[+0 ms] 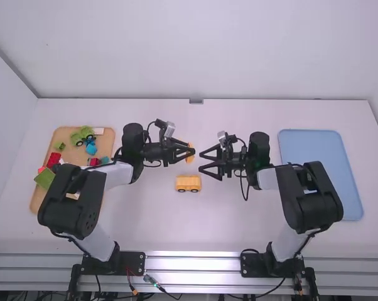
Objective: Assemble lego blocks to make yellow taxi
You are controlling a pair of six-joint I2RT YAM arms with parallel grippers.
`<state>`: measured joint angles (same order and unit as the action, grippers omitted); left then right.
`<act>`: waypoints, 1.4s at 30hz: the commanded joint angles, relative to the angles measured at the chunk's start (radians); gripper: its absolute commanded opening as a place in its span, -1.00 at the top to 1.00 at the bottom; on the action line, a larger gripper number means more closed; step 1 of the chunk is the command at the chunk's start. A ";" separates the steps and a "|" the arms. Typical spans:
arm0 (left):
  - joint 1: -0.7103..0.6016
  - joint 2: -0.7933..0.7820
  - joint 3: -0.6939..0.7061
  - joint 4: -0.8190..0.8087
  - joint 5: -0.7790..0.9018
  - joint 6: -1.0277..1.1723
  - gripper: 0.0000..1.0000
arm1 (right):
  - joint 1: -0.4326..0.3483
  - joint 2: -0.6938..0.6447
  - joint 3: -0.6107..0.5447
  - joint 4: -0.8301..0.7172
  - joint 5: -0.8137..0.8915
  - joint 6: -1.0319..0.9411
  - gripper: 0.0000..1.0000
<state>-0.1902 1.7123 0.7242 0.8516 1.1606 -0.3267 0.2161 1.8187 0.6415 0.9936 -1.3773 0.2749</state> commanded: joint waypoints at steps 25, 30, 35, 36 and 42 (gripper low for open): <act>-0.052 -0.035 -0.034 0.074 0.087 -0.096 0.97 | 0.021 0.009 0.021 0.025 -0.017 -0.010 -0.37; -0.052 -0.035 -0.055 0.106 0.074 -0.097 0.97 | 0.021 0.009 0.021 0.025 -0.018 -0.010 -0.36; -0.052 -0.035 -0.062 0.164 0.067 -0.131 0.97 | 0.025 0.009 0.021 0.025 -0.021 -0.010 -0.34; -0.053 -0.035 -0.062 0.161 0.050 -0.130 0.97 | 0.034 0.009 0.021 0.029 -0.021 -0.010 -0.34; -0.066 -0.035 -0.062 0.154 0.027 -0.130 0.97 | 0.068 0.009 0.021 0.090 -0.026 0.017 -0.22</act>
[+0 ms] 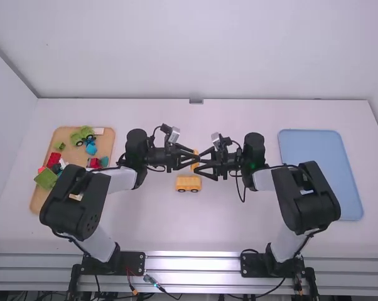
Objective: Assemble lego blocks to make yellow taxi
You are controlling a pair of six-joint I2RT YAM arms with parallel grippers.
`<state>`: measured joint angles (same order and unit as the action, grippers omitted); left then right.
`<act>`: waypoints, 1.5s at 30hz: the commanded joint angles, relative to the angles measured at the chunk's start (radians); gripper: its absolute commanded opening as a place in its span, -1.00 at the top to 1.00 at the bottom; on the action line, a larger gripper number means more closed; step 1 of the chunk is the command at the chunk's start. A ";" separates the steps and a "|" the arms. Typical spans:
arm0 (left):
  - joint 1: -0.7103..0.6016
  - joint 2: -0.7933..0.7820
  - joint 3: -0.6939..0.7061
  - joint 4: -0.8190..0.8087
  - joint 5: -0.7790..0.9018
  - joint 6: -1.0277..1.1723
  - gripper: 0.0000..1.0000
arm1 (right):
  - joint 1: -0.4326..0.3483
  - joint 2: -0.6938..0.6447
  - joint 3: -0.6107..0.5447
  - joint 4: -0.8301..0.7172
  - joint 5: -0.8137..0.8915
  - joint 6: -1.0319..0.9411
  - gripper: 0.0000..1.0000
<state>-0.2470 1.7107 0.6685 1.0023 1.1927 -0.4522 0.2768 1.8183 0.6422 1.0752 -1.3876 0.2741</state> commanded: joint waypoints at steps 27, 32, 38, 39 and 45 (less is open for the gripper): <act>-0.008 -0.034 -0.006 -0.018 -0.008 -0.016 0.60 | 0.011 0.009 0.021 0.021 -0.003 0.007 1.00; -0.003 -0.034 -0.006 -0.017 -0.009 -0.015 -0.60 | 0.012 0.009 0.020 0.021 0.026 0.006 1.00; -0.002 -0.034 -0.006 -0.043 -0.164 -0.150 -0.98 | 0.001 0.009 0.019 0.017 0.061 -0.012 1.00; 0.001 -0.034 -0.006 -0.059 -0.196 -0.171 -0.98 | -0.003 0.009 0.019 0.012 0.072 -0.011 1.00; 0.096 -0.034 -0.005 -0.038 -0.178 -0.221 -0.98 | -0.042 0.009 0.019 -0.119 0.164 -0.075 1.00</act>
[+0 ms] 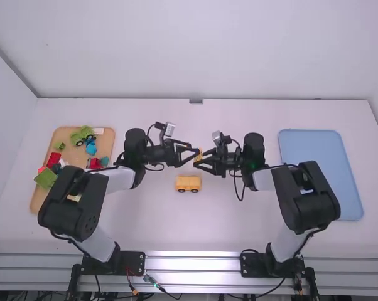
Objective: Assemble lego blocks to make yellow taxi
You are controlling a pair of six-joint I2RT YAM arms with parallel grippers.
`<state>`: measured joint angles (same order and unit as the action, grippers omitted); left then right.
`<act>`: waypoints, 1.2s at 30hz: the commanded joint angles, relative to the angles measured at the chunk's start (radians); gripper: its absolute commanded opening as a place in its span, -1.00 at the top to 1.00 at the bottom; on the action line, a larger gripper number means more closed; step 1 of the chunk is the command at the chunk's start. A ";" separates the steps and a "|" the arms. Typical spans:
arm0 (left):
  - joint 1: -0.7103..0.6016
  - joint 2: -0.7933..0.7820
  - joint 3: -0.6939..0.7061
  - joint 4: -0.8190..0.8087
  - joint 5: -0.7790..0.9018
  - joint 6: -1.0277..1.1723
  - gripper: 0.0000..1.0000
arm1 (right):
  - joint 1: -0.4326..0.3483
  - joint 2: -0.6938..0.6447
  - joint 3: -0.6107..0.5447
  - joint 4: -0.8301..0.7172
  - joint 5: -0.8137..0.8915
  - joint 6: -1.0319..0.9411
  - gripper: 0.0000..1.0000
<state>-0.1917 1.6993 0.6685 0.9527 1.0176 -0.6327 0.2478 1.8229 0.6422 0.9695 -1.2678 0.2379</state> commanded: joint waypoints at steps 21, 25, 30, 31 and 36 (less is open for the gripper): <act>0.230 -0.024 0.361 -1.024 -0.342 0.499 -0.98 | -0.015 -0.066 0.158 -0.776 0.564 -0.362 1.00; 0.232 -0.024 0.439 -1.171 -0.521 0.512 -0.98 | 0.036 -0.078 0.309 -1.115 0.818 -0.494 1.00; 0.231 -0.024 0.447 -1.200 -0.739 0.481 -0.98 | 0.088 -0.078 0.435 -1.422 1.067 -0.612 1.00; 0.231 -0.024 0.447 -1.211 -0.761 0.481 -0.98 | 0.092 -0.078 0.445 -1.452 1.090 -0.629 1.00; 0.232 -0.024 0.445 -1.231 -0.816 0.551 -0.98 | 0.097 -0.078 0.458 -1.606 1.142 -0.808 1.00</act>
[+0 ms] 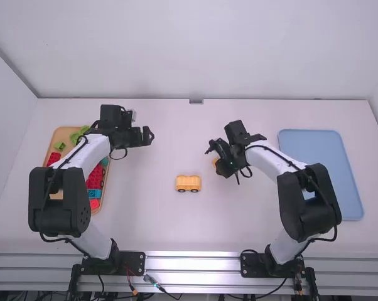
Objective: Assemble lego blocks to make yellow taxi
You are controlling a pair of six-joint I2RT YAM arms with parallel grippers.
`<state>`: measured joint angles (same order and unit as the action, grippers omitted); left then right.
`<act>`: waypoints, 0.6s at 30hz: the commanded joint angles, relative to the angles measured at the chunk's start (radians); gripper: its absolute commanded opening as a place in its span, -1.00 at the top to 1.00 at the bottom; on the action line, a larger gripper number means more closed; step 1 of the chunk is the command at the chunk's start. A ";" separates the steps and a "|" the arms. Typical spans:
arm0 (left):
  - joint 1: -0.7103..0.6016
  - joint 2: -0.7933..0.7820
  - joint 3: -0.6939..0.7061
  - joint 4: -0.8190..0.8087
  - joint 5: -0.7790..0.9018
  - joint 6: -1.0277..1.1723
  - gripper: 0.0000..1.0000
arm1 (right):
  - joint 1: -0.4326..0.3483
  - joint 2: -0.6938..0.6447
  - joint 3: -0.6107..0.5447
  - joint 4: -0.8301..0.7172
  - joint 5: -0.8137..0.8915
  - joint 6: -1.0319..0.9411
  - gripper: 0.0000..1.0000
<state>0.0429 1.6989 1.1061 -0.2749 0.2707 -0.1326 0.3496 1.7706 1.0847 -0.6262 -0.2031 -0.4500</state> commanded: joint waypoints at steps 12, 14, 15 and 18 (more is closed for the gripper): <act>-0.003 -0.023 0.007 0.028 -0.071 0.130 -0.98 | -0.003 -0.025 0.013 -0.136 0.070 -0.401 1.00; -0.003 -0.023 0.007 0.029 -0.070 0.133 -0.98 | 0.000 -0.018 0.013 -0.142 0.071 -0.441 1.00; -0.003 -0.023 0.007 0.028 -0.070 0.149 -0.98 | 0.006 -0.011 0.014 -0.138 0.073 -0.456 1.00; -0.003 -0.023 0.007 0.028 -0.070 0.176 -0.98 | 0.021 0.015 0.013 -0.120 0.073 -0.475 1.00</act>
<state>0.0429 1.6985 1.1061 -0.2462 0.2039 0.0074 0.3569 1.7710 1.0851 -0.7483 -0.1303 -0.8730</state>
